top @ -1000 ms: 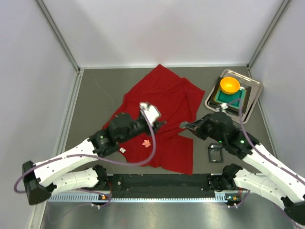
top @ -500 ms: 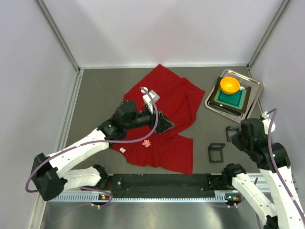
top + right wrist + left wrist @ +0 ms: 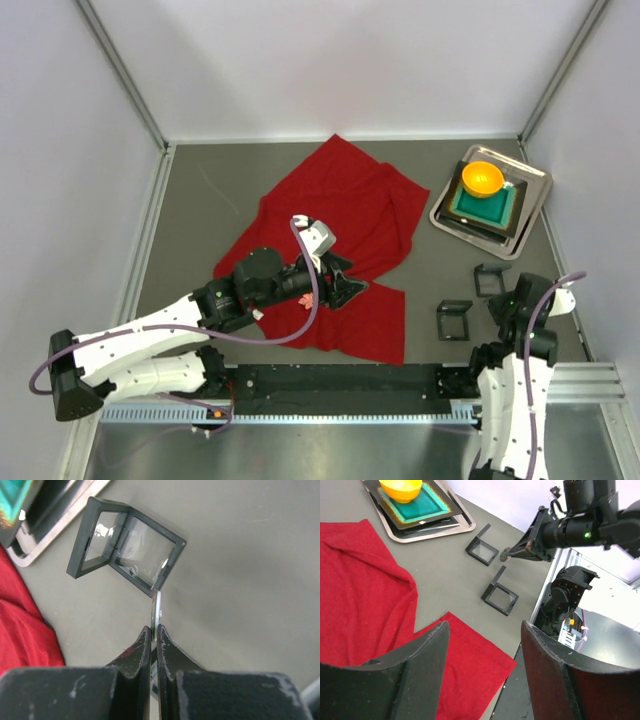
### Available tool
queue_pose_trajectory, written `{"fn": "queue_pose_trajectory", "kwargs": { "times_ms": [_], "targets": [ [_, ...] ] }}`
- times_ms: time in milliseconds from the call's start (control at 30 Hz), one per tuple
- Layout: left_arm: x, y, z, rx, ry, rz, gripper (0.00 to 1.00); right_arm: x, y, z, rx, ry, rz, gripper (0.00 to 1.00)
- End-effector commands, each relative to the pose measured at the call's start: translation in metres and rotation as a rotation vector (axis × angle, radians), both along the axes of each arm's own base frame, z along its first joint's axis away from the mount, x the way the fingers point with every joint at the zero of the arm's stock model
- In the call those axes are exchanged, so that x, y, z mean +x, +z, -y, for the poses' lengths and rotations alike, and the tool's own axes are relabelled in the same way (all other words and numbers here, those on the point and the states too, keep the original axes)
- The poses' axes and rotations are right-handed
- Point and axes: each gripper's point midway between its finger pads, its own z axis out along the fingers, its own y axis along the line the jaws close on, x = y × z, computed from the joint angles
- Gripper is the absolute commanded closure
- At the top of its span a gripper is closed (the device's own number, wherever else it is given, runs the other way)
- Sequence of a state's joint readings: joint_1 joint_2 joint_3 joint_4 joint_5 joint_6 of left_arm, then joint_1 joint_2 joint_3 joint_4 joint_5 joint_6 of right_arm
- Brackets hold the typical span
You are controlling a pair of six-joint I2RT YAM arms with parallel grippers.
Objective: Remove the brooch from the garment
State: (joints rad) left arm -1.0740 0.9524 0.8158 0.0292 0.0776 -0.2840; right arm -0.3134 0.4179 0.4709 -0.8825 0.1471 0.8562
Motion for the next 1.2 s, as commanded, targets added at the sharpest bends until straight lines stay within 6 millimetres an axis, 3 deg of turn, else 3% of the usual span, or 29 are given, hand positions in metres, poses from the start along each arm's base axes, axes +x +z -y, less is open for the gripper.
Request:
{"fn": "queue_pose_trajectory", "kwargs": {
  "times_ms": [0, 100, 267, 333, 533, 733, 1167],
  "targets": [
    [-0.006, 0.014, -0.002, -0.019, 0.010, 0.054, 0.36, 0.037, 0.021, 0.009, -0.052, -0.013, 0.299, 1.00],
    [-0.010, 0.013, 0.000, 0.006, -0.002, 0.073, 0.36, 0.034, 0.011, 0.017, -0.090, -0.043, 0.308, 1.00],
    [-0.005, 0.014, 0.000, 0.028, 0.035, 0.112, 0.36, 0.053, -0.001, 0.012, -0.039, -0.027, 0.392, 1.00],
    [-0.006, 0.006, -0.002, 0.057, 0.033, 0.103, 0.36, 0.053, -0.010, 0.014, -0.027, -0.052, 0.379, 1.00],
    [-0.008, 0.002, 0.002, 0.070, 0.019, 0.099, 0.37, 0.062, -0.009, 0.017, -0.052, -0.036, 0.416, 1.00],
    [-0.008, -0.001, 0.003, 0.078, 0.015, 0.098, 0.37, 0.064, -0.028, 0.015, -0.015, -0.049, 0.426, 1.00],
    [-0.010, -0.004, 0.005, 0.090, 0.000, 0.098, 0.37, 0.073, -0.028, 0.019, 0.008, -0.055, 0.479, 1.00]
  ]
}}
